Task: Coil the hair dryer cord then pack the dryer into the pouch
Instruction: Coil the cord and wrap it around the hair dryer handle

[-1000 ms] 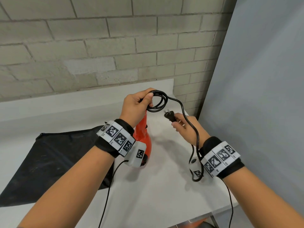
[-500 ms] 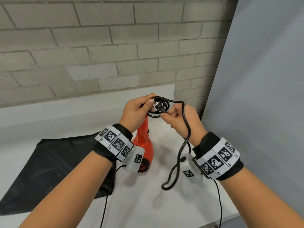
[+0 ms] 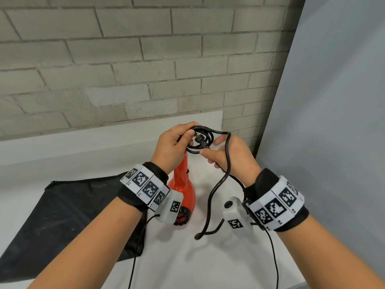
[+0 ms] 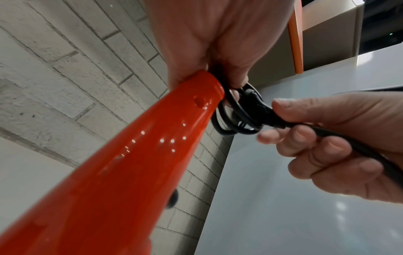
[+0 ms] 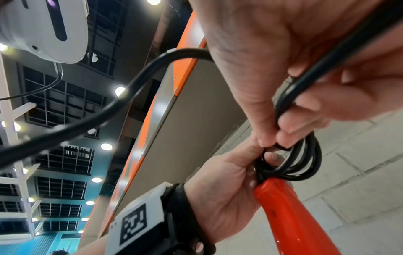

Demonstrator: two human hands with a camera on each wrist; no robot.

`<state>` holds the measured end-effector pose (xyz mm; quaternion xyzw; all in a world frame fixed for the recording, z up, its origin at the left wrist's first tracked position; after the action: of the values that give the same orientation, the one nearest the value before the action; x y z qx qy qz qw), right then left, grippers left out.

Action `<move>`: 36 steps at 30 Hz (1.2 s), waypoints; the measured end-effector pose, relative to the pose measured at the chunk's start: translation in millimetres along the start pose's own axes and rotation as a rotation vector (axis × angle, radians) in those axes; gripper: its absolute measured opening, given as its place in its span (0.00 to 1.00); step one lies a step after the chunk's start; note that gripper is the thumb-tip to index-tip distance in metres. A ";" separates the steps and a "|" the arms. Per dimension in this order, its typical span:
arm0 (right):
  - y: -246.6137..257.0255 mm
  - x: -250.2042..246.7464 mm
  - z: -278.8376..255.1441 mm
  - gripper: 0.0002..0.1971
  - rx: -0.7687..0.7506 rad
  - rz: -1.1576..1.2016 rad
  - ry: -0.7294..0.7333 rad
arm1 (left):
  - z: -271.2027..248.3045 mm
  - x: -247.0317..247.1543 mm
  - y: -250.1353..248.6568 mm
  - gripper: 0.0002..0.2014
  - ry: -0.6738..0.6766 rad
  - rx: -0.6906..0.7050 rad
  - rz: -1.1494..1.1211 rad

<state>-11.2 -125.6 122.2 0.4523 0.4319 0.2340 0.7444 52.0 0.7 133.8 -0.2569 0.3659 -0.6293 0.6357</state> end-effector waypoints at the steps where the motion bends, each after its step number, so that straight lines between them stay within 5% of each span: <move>1: -2.4 -0.5 -0.1 0.18 0.028 0.032 -0.004 | -0.6 -0.4 0.2 0.13 -0.005 -0.007 -0.011; 4: -3.7 3.7 0.9 0.26 0.023 0.025 0.017 | -1.6 0.7 -2.0 0.13 0.003 -0.032 -0.039; 14: -8.4 9.3 12.6 0.12 0.064 0.050 0.012 | -0.8 4.9 -0.5 0.16 0.044 -0.158 -0.175; 22: -10.7 11.9 27.5 0.19 -0.040 0.070 -0.130 | -5.2 16.1 -7.7 0.19 0.162 -0.198 -0.250; 24: -1.0 17.2 28.2 0.23 -0.139 0.024 -0.069 | -2.9 14.0 -5.2 0.18 0.154 -0.212 -0.243; 32: 8.8 40.8 29.3 0.12 -0.225 0.025 0.240 | 1.4 10.9 -1.3 0.17 0.141 -0.227 -0.238; 36: 12.4 32.6 20.0 0.06 -0.312 -0.001 0.285 | 0.8 11.6 0.6 0.16 0.142 -0.212 -0.192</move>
<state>23.3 -105.0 123.4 0.2937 0.4915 0.3592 0.7370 52.3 -10.8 132.2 -0.3112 0.4479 -0.6618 0.5144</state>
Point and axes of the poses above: each hand's wrist, its own z-axis towards the middle knuckle, its own x-axis out of the palm, y = z × x, the point moved 8 cm from there along z, towards the middle knuckle, and after that the axes turned 14 degrees about -y, right-handed, at the moved point
